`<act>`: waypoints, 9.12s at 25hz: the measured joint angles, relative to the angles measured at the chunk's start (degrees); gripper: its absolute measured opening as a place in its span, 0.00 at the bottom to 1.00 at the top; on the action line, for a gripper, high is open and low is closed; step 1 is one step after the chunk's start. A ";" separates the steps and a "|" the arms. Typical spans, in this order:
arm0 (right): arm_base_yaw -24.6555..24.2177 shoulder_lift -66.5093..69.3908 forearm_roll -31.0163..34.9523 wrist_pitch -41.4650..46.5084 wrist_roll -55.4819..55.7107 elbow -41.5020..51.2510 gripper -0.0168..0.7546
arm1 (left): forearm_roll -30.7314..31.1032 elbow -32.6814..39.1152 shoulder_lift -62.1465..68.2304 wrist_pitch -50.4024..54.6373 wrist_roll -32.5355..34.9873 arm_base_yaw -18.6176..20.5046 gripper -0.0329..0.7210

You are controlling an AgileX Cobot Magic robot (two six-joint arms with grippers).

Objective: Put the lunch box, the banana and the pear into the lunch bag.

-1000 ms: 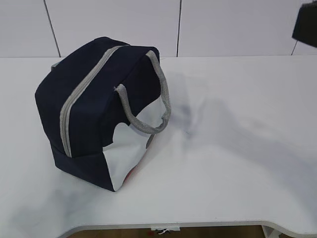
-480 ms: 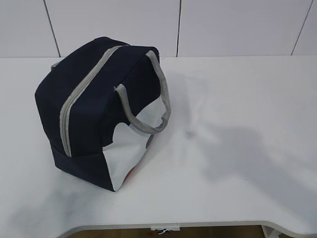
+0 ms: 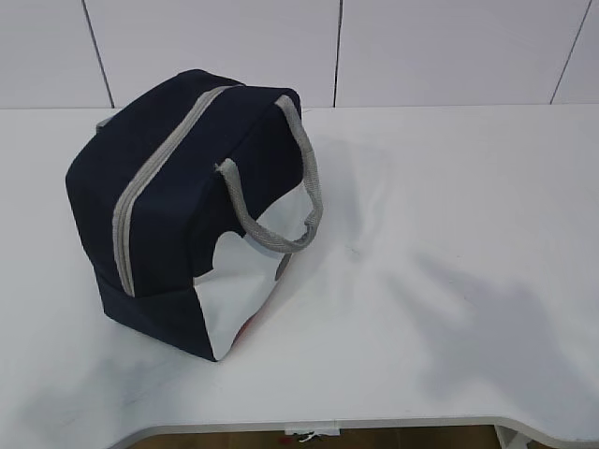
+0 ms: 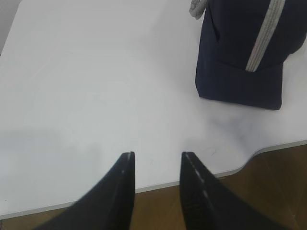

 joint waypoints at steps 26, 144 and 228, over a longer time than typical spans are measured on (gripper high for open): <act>0.00 -7.93 0.00 4.38 0.37 5.04 0.52 | 0.00 0.00 0.00 0.00 0.00 0.00 0.36; 0.20 -4.63 33.65 16.75 -52.23 0.60 0.52 | 0.00 0.00 0.00 -0.10 0.00 0.00 0.36; 3.29 2.30 113.93 80.87 -118.19 -9.50 0.52 | 0.00 0.00 0.00 -0.10 0.00 0.00 0.35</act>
